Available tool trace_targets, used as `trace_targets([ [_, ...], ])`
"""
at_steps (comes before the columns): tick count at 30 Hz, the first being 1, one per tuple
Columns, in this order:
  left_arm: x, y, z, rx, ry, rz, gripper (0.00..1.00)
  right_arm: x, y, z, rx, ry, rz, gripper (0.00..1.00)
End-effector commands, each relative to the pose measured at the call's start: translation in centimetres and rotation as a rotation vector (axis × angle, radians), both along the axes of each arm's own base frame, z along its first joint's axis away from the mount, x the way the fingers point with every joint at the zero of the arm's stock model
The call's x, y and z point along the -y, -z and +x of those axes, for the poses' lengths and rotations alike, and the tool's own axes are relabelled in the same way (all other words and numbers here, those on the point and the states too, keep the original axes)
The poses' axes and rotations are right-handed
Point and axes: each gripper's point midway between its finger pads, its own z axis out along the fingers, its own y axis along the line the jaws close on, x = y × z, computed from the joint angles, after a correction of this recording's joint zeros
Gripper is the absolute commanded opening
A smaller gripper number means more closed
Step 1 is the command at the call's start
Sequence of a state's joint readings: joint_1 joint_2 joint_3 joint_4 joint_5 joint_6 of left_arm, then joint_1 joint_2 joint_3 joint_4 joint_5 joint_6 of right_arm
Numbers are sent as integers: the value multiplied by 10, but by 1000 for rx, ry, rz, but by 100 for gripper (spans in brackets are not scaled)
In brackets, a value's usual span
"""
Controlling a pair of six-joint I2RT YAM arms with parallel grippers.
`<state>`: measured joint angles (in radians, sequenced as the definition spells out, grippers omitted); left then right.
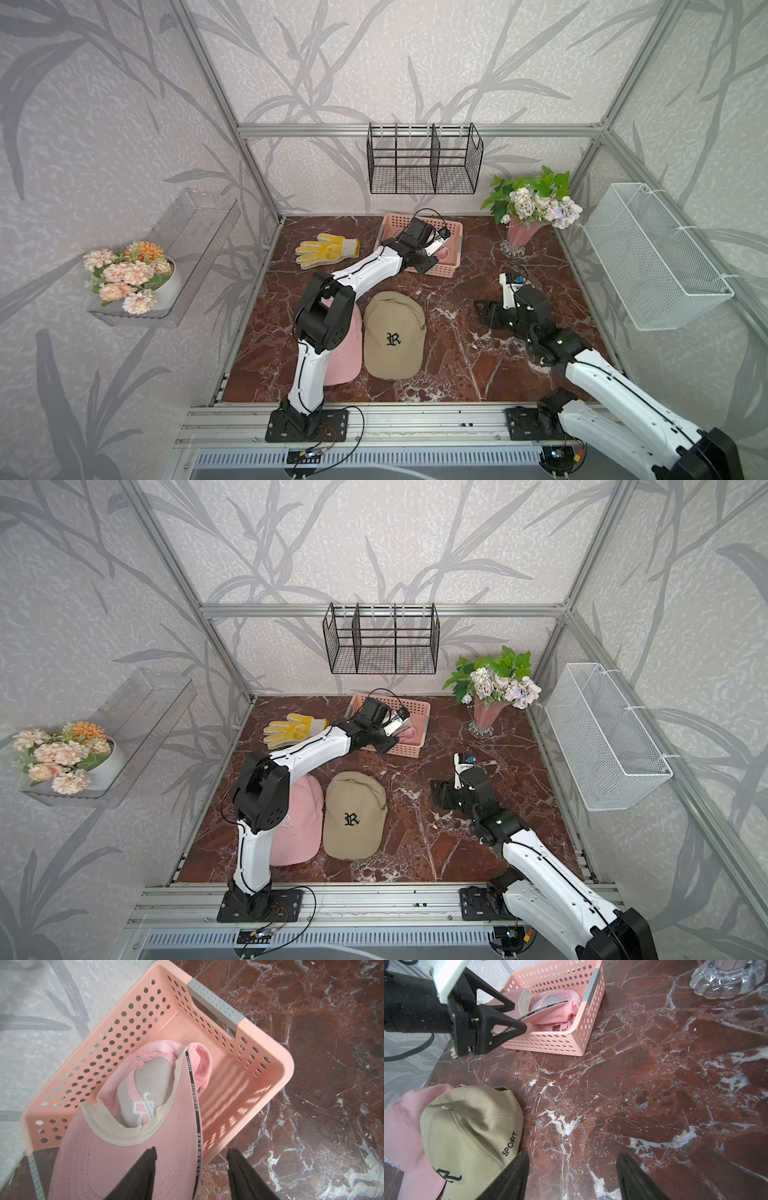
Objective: Turn the baseball cap inside out
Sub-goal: Pick up the baseball cap from the basket.
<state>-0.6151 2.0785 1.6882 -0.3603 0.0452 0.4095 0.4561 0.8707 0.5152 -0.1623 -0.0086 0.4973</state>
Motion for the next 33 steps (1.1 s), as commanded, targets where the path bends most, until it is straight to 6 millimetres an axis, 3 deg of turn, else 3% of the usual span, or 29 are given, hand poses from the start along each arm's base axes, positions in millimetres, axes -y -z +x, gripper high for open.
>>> trace_targets([
  [1,3,-2,7,25,9,20,43,0,-3,0,4,5,17,71],
  [5,5,-5,8,44,26,28,24,0,-4,0,3,5,25,71],
  [12,4,-36,14,169,36,78,0,-1,-8,1,16,9,36,71],
  [20,2,-102,18,357,14,104,0,0,-15,1,39,15,45,71],
  [26,6,-166,1,454,19,64,0,0,-32,5,97,-9,17,71],
  [29,8,-194,-15,479,36,29,0,0,-46,9,143,-27,-17,71],
  [33,9,-232,-38,484,49,-61,0,-6,-81,14,228,-78,-36,71],
])
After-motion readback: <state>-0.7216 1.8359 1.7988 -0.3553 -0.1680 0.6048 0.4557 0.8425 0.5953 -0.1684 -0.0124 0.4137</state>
